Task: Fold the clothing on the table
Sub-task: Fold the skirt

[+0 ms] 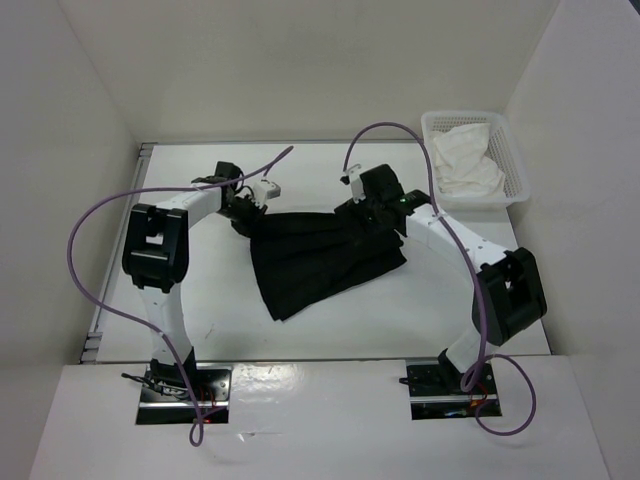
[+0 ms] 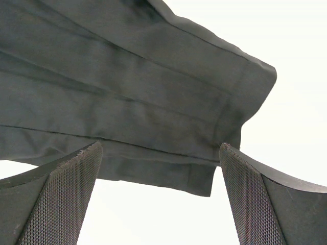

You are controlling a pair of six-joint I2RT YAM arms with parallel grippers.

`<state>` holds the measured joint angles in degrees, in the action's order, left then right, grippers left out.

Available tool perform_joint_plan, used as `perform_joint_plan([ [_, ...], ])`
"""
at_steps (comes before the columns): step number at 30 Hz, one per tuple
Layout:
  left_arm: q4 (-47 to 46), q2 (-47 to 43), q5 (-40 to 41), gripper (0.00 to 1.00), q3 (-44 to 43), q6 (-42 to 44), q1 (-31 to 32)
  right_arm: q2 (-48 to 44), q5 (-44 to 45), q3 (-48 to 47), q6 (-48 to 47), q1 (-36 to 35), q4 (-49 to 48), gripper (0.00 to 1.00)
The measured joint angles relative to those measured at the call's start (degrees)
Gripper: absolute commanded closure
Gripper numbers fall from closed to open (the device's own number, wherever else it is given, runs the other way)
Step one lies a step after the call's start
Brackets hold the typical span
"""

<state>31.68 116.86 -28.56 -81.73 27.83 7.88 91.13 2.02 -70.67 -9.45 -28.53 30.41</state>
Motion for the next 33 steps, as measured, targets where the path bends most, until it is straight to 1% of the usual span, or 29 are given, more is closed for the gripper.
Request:
perform_joint_plan([
  [3,0.1,-0.4,0.1,1.00,0.5,-1.1,-1.0,-0.2,-0.1,0.0,1.0,1.6,0.0,0.01],
  [8,-0.2,-0.7,0.2,1.00,0.9,-2.4,-3.1,0.2,-3.9,-0.2,2.6,8.0,0.4,0.01],
  [11,-0.1,-1.5,0.2,1.00,2.0,-2.8,-3.7,2.4,-5.9,-1.2,3.6,10.7,0.7,0.01],
  [20,-0.1,-3.1,0.5,1.00,3.4,-2.8,-4.0,13.7,-15.8,-4.9,4.1,13.6,4.4,0.01],
  [26,0.1,-3.9,0.4,1.00,4.2,-2.8,-4.0,15.5,-18.9,-6.3,3.8,15.5,4.9,0.01],
  [33,0.1,-4.3,0.2,1.00,5.6,-2.8,-4.0,17.1,-19.4,-6.8,3.4,19.6,4.9,0.01],
])
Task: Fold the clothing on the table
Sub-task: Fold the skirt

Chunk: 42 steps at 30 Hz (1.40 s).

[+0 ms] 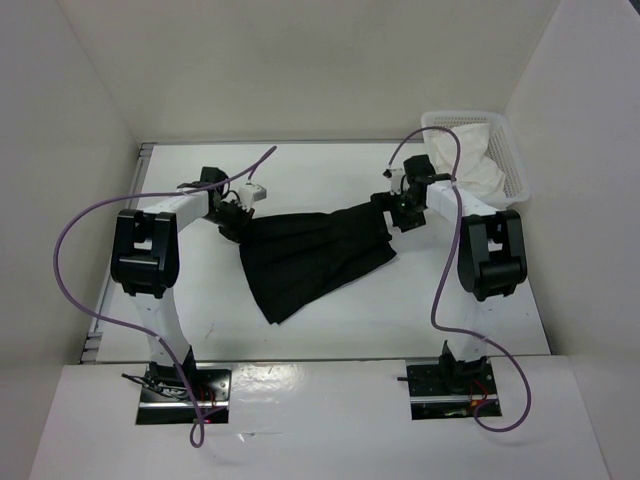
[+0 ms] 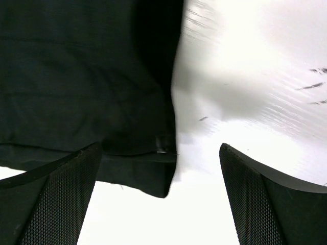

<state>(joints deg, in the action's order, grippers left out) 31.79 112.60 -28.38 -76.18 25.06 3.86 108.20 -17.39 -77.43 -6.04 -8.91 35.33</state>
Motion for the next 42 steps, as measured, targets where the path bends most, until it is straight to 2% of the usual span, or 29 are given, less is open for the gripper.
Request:
perform_joint_plan([
  [10,0.3,-0.4,-0.3,1.00,0.2,0.0,0.0,4.0,-2.3,-0.1,-0.4,1.0,0.0,0.01],
  [18,0.5,-0.9,-0.5,1.00,0.7,0.0,0.0,4.6,-5.6,-0.3,-0.9,1.0,0.0,0.09],
  [24,0.5,-1.0,-0.7,1.00,0.7,0.0,0.0,5.3,-7.0,-0.4,-0.9,0.8,0.0,0.32],
  [25,0.6,-1.0,-0.8,1.00,0.7,0.0,0.0,5.5,-7.2,-0.5,-0.9,0.7,0.0,0.39],
  [28,0.6,-1.0,-0.9,1.00,0.7,0.0,0.0,6.0,-7.5,-0.6,-0.9,0.1,0.0,0.48],
  [30,0.7,-1.0,-0.9,1.00,0.7,0.0,0.0,6.3,-7.5,-0.6,-0.9,-0.3,0.0,0.60],
  [33,0.8,-1.0,-0.9,1.00,0.7,0.0,0.0,6.7,-7.9,-0.6,-1.0,-0.8,0.1,0.70],
  [34,0.8,-1.0,-1.0,1.00,0.7,0.0,0.0,6.8,-7.9,-0.6,-1.1,-0.9,0.2,0.78],
  [36,0.8,-1.0,-1.1,1.00,0.7,0.0,0.0,7.0,-8.1,-0.7,-1.0,-1.0,0.2,0.86],
  [37,0.8,-1.0,-1.2,1.00,0.7,0.0,0.0,7.1,-8.3,-0.7,-1.0,-1.0,0.3,0.95],
  [38,0.8,-1.0,-1.2,1.00,0.7,0.0,0.0,7.1,-8.3,-0.7,-0.8,-1.0,0.3,1.00],
  [42,0.9,-1.0,-1.4,1.00,0.7,0.0,0.0,7.1,-7.7,-1.0,-0.9,-1.3,0.6,1.00],
])
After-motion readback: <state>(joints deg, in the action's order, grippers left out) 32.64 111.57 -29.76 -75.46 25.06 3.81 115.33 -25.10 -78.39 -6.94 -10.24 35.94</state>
